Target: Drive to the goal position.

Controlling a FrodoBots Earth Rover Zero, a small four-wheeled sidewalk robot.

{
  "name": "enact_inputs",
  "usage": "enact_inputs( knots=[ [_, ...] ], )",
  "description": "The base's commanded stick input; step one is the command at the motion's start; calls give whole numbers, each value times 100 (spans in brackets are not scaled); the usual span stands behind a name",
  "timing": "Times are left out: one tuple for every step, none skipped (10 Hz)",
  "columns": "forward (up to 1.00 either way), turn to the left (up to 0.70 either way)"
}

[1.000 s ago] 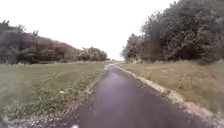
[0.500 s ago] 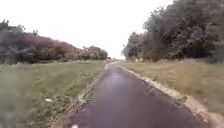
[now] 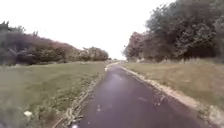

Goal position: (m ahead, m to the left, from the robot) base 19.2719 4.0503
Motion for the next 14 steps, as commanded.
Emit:
enact_inputs(
  knots=[
    [99,0],
    [99,0],
    [99,0],
    [99,0],
    [99,0],
    [99,0],
    [99,0],
    [99,-7],
    [99,-24],
    [99,-33],
    [99,-40],
    [99,-8],
    [99,0],
    [99,0]
  ],
)
